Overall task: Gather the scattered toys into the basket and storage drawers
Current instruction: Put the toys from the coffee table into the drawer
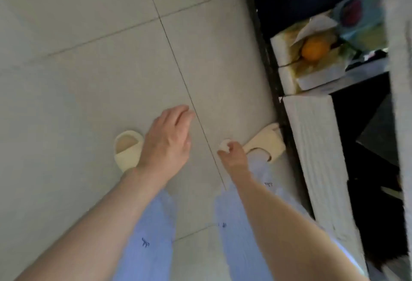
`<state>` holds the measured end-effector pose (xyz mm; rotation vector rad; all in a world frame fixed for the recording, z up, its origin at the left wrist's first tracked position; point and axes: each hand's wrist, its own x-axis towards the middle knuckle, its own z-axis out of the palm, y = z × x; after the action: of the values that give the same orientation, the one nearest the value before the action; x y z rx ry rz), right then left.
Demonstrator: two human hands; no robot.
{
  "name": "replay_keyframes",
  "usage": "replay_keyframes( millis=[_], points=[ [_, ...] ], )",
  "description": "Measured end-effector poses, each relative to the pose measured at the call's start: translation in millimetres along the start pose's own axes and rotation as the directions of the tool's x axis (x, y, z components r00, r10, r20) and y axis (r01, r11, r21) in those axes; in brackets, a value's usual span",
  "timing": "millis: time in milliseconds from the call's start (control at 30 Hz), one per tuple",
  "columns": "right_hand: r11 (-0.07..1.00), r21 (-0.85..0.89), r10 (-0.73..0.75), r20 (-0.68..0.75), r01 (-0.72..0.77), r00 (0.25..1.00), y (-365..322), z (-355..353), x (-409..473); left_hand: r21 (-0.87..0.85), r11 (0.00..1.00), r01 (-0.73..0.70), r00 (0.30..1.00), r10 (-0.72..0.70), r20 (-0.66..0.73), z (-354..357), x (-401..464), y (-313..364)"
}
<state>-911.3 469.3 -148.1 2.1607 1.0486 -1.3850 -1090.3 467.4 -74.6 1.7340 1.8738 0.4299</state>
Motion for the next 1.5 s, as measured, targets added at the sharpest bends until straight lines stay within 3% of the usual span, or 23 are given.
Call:
replay_keyframes(
  millis=[200, 400, 500, 600, 667, 767, 967, 1033, 1100, 1167, 1300, 1367, 1433, 1500],
  points=[
    [0.992, -0.122, 0.013, -0.117, -0.028, 0.993, 31.5, 59.0, 107.0, -0.009, 0.999, -0.040, 0.993, 0.041, 0.107, 67.9, 3.0, -48.9],
    [0.885, -0.449, -0.063, -0.382, -0.125, 0.922, 45.7, 92.2, 139.1, 0.075, 0.996, -0.045, 0.991, 0.035, 0.129, 91.0, 13.9, -65.0],
    [0.879, -0.458, -0.040, -0.349, -0.133, 0.936, 43.9, 76.9, 144.5, 0.079, 0.996, -0.049, 0.987, 0.036, 0.154, 92.6, 16.3, -60.5],
    [0.871, -0.491, -0.118, -0.262, -0.027, 0.958, 32.3, 45.2, 146.9, 0.057, 0.996, -0.075, 0.983, 0.064, 0.170, 84.0, 19.2, -47.7],
    [0.902, -0.424, -0.192, -0.230, 0.079, 0.954, 18.0, 23.1, 132.2, 0.045, 0.996, -0.077, 0.983, 0.068, 0.171, 70.2, 24.2, -31.4],
    [0.959, -0.178, -0.266, -0.302, 0.220, 0.915, -10.5, -7.8, 89.9, 0.022, 0.996, -0.087, 0.985, 0.082, 0.150, 42.3, 31.4, 2.5],
    [0.865, 0.143, -0.372, -0.460, 0.480, 0.806, -71.5, -99.4, -60.9, -0.026, 0.992, -0.123, 0.992, 0.124, 0.028, -45.4, 57.1, 96.9],
    [0.779, 0.173, -0.415, -0.579, 0.603, 0.702, -82.3, -143.9, -120.0, -0.027, 0.987, -0.161, 0.987, 0.160, -0.029, -83.0, 71.6, 136.4],
    [0.676, 0.142, -0.437, -0.713, 0.723, 0.548, -87.3, -187.6, -173.4, -0.055, 0.981, -0.186, 0.978, 0.180, -0.103, -116.1, 84.5, 174.6],
    [0.582, 0.142, -0.389, -0.816, 0.801, 0.427, -87.3, -239.4, -221.7, -0.086, 0.966, -0.245, 0.955, 0.226, -0.190, -150.2, 100.5, 218.5],
    [0.471, 0.185, -0.178, -0.937, 0.862, 0.299, -81.3, -341.5, -280.2, -0.154, 0.910, -0.386, 0.900, 0.334, -0.280, -185.2, 138.9, 302.9],
    [0.427, 0.231, -0.088, -0.952, 0.874, 0.294, -75.6, -390.2, -289.1, -0.216, 0.919, -0.331, 0.924, 0.268, -0.274, -187.7, 162.7, 343.7],
    [0.410, 0.311, -0.072, -0.926, 0.857, 0.370, -75.6, -427.4, -287.7, -0.251, 0.960, -0.123, 0.987, 0.092, -0.133, -182.1, 186.0, 371.1],
    [0.428, 0.366, -0.111, -0.886, 0.826, 0.450, -80.0, -459.6, -280.4, -0.062, 0.997, 0.039, 0.999, -0.038, 0.024, -168.1, 202.8, 385.0]
  ],
)
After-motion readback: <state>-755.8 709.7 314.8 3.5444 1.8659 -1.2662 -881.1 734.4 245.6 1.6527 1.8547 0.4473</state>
